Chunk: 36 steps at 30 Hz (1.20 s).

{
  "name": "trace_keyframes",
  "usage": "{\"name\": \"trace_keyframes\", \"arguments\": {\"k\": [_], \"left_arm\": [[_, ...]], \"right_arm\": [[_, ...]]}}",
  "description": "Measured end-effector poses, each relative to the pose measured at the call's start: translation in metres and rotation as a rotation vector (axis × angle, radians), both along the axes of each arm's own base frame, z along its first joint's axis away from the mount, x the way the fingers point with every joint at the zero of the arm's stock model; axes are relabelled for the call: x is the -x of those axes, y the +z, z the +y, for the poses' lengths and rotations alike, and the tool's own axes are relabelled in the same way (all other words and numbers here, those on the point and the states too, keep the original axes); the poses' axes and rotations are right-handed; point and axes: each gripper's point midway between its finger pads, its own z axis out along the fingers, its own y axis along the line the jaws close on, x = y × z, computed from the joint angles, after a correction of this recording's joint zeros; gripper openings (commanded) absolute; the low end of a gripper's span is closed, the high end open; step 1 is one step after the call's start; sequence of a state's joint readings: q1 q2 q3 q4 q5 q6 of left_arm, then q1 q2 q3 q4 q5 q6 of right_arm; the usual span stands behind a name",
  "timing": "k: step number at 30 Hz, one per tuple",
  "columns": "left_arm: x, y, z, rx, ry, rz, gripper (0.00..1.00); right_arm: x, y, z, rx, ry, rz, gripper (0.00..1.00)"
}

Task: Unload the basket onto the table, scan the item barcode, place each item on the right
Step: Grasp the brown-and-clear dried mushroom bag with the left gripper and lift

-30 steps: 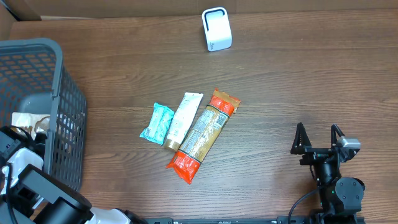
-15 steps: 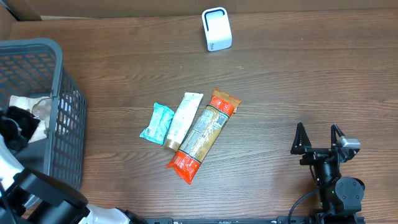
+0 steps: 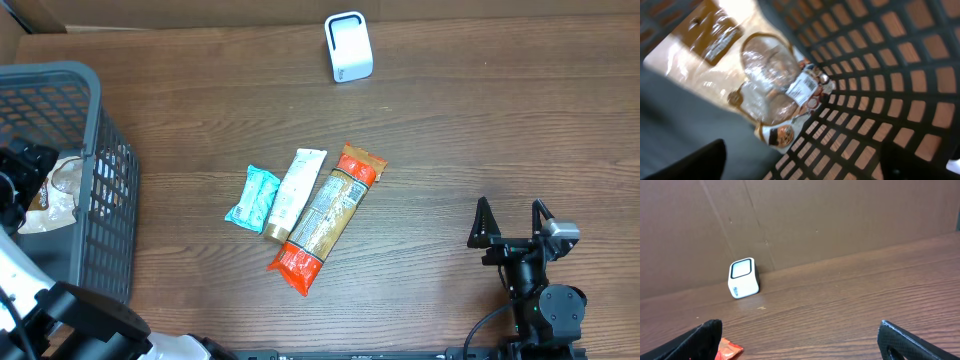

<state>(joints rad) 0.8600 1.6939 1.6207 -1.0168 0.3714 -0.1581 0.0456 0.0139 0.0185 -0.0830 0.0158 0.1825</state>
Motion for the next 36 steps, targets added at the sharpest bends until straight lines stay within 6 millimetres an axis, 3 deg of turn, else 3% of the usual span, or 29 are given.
{"name": "trace_keyframes", "arguments": {"k": [3,7,9,14,19,26,29,31,34,36], "left_arm": [[-0.018,-0.009,-0.012,-0.044,-0.132,0.010,0.95],[-0.045,-0.042,-0.030,-0.101,-0.333,0.068,0.95],[-0.049,-0.063,-0.033,-0.101,-0.366,0.125,0.95],[-0.047,-0.110,-0.032,-0.069,-0.393,0.239,0.97],[-0.043,-0.134,-0.031,-0.064,-0.448,0.294,0.99],[-0.040,-0.173,-0.033,-0.025,-0.515,0.358,0.92],[-0.041,-0.174,-0.031,-0.035,-0.524,0.359,0.83],[-0.041,-0.175,-0.029,-0.040,-0.521,0.362,0.69],[-0.042,-0.177,-0.027,-0.047,-0.520,0.369,0.26],[-0.042,-0.177,-0.028,-0.041,-0.524,0.367,0.22]], "right_arm": [[0.000,0.000,0.000,0.000,0.000,0.001,1.00],[0.000,0.000,0.000,0.000,0.000,0.000,1.00],[0.000,0.000,0.000,0.000,0.000,0.000,1.00],[0.000,0.000,0.000,0.000,0.000,0.000,1.00],[0.000,0.000,0.000,-0.001,0.000,0.001,1.00],[0.000,0.000,0.000,0.000,0.001,0.000,1.00],[0.000,0.000,0.000,0.000,0.001,0.000,1.00],[0.000,0.000,0.000,0.000,0.000,0.000,1.00],[0.000,0.000,0.000,0.000,0.000,0.001,1.00],[0.000,0.000,0.000,0.000,0.000,0.000,1.00]]}}
